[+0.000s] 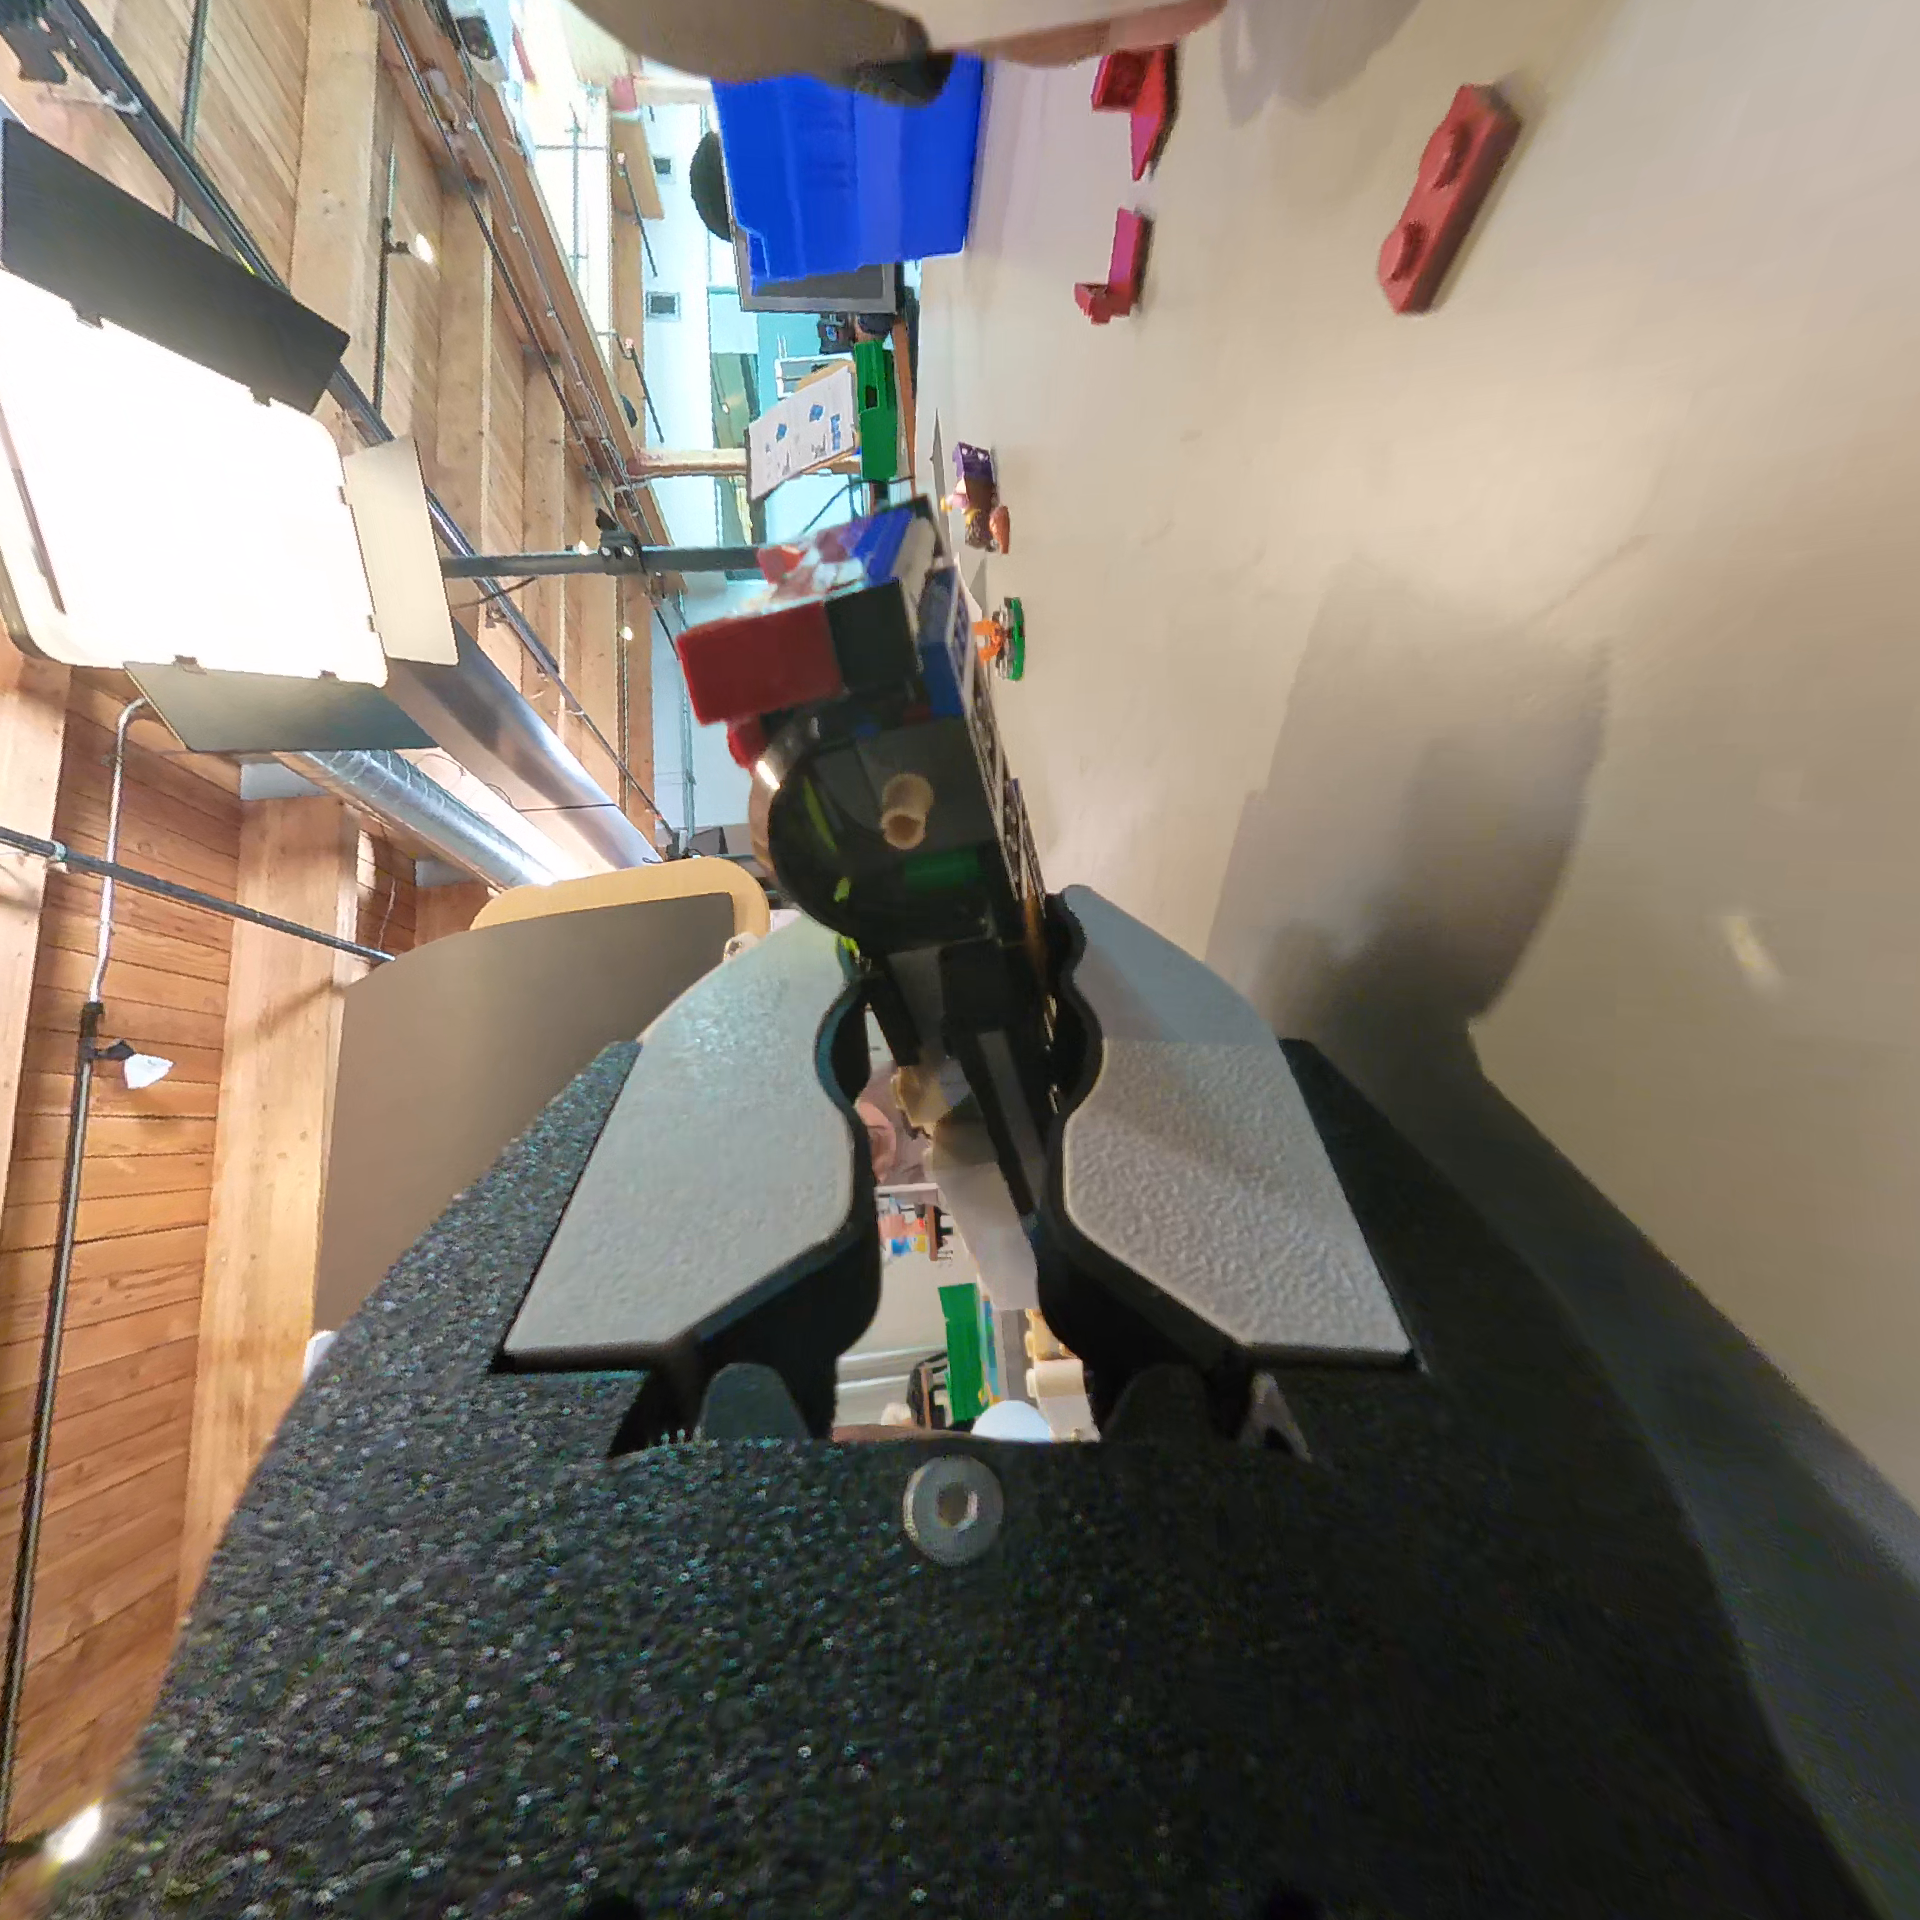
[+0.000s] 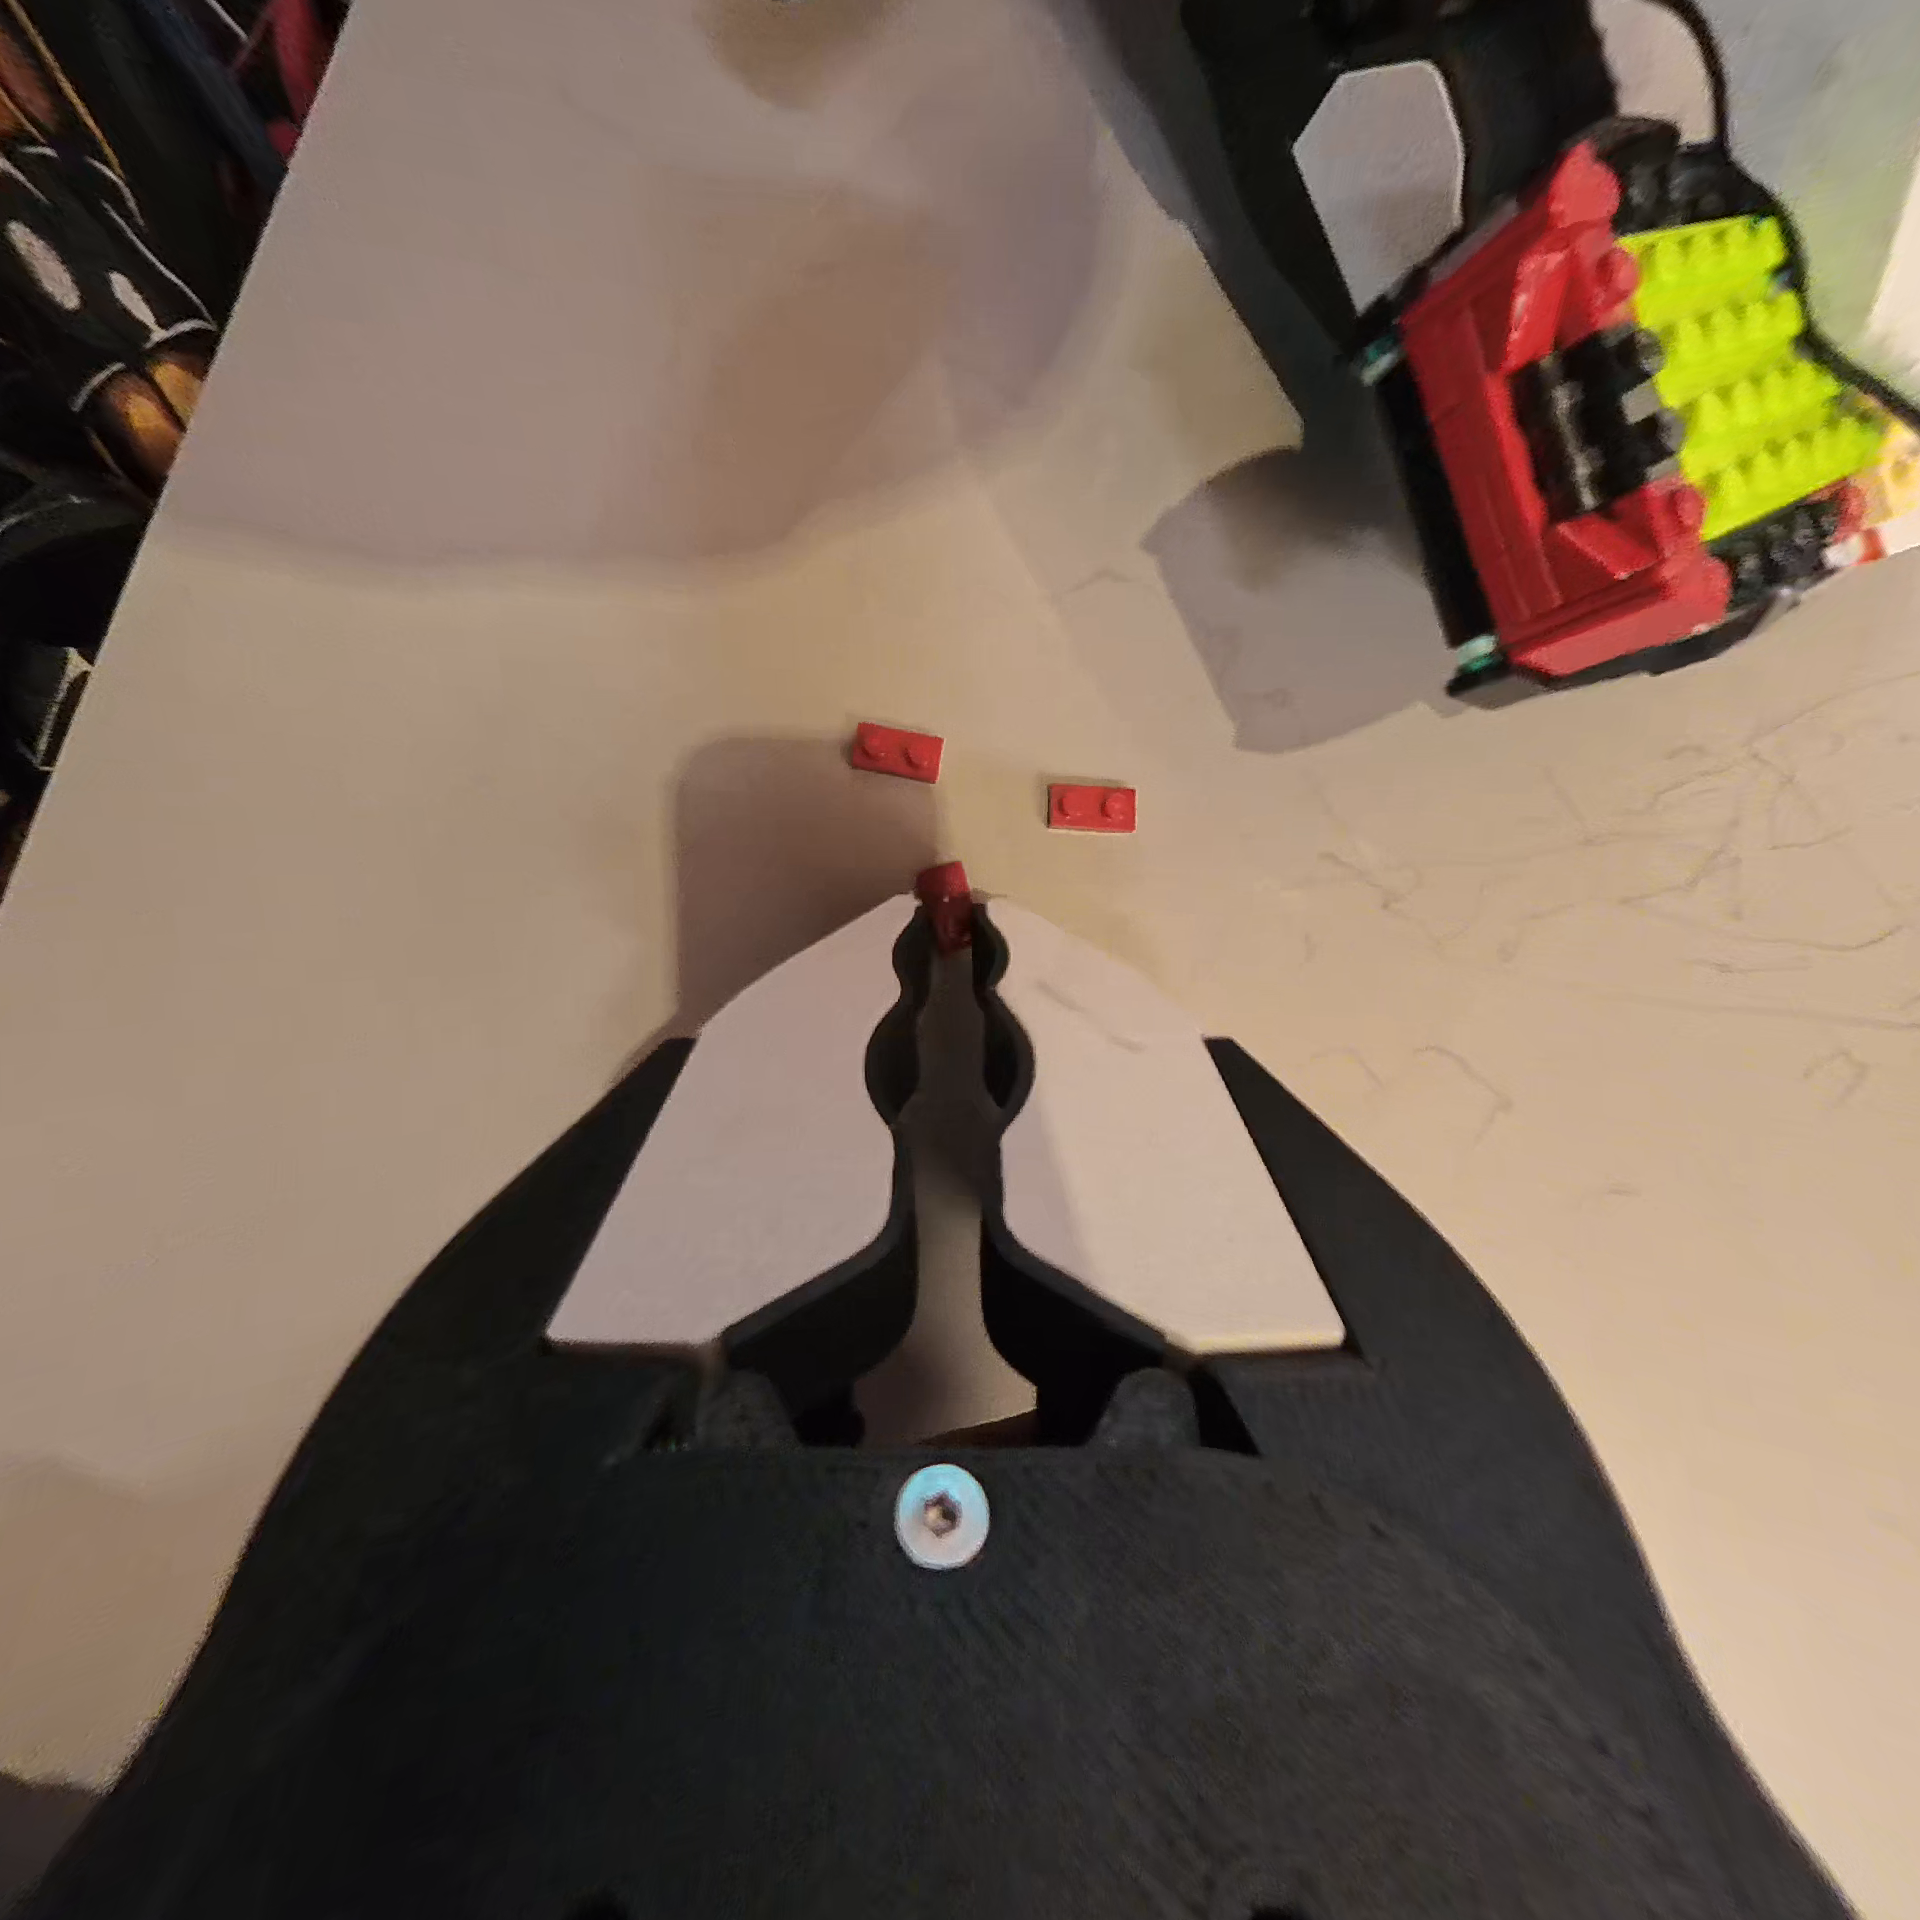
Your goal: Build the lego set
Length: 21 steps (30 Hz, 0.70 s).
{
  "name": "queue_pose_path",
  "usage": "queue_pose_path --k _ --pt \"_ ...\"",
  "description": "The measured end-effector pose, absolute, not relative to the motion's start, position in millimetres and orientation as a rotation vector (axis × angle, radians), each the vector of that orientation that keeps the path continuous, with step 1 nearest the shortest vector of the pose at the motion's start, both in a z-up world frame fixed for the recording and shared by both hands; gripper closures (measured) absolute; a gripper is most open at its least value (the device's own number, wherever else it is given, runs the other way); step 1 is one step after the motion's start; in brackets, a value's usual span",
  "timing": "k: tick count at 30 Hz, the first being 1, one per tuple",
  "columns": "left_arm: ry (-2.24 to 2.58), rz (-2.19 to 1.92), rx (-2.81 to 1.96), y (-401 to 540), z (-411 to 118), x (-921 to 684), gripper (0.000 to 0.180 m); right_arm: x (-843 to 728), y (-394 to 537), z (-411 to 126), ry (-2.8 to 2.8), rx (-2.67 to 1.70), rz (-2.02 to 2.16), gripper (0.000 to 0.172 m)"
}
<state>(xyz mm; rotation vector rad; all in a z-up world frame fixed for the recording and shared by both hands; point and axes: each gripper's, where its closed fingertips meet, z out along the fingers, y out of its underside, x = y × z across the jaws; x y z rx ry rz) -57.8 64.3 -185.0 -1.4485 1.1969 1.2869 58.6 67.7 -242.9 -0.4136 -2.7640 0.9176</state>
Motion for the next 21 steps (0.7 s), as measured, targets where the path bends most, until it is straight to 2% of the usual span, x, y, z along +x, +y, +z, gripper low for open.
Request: queue_pose_path --k 6,14,21 --pt "1.271 1.311 -1.352 69 -185 -46 0.149 51 75 -230 -2.698 -0.430 0.965 0.166" --pt "1.321 1.299 -1.128 73 -170 -16 0.149 42 62 -156 -2.533 -0.270 1.308 0.166" --pt "1.368 1.307 -0.979 70 -158 8 0.149 48 45 -126 -2.666 -0.063 1.300 0.166"
